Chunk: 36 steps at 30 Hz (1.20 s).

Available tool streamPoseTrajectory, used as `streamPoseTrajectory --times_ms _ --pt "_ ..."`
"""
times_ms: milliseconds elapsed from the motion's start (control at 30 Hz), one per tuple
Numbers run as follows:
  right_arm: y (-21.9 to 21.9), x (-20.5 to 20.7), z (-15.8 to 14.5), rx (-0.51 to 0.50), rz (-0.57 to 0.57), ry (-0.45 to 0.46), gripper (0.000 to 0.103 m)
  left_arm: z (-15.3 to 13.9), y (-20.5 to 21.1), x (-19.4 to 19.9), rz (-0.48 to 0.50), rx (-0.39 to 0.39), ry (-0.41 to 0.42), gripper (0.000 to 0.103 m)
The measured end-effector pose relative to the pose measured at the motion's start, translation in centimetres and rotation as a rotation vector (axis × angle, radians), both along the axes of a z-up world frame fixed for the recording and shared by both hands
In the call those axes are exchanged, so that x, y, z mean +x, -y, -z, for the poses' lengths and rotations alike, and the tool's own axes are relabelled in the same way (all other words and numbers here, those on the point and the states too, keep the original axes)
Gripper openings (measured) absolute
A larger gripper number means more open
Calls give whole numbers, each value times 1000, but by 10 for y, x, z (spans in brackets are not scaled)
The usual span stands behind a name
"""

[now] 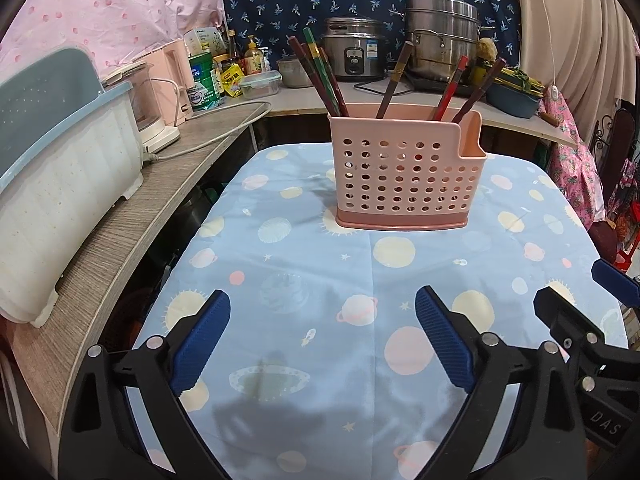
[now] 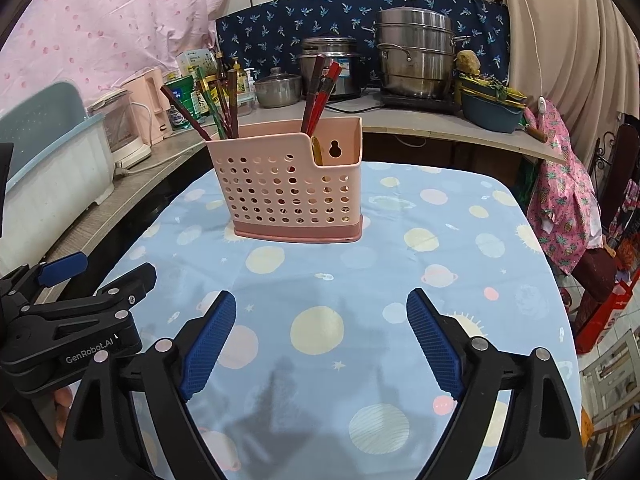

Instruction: Organize utensils

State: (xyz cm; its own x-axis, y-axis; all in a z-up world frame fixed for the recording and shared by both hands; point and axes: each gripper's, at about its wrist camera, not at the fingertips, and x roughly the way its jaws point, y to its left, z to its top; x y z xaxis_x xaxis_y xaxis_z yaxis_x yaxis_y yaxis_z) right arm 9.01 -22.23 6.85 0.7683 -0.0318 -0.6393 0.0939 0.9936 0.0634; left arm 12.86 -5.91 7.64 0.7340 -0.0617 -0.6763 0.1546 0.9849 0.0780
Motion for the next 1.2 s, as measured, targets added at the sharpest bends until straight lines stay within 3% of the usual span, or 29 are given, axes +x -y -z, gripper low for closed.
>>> streamPoseTrajectory --times_ms 1200 --pt "2 9 -1 1 17 -4 85 -7 2 10 -15 -1 7 93"
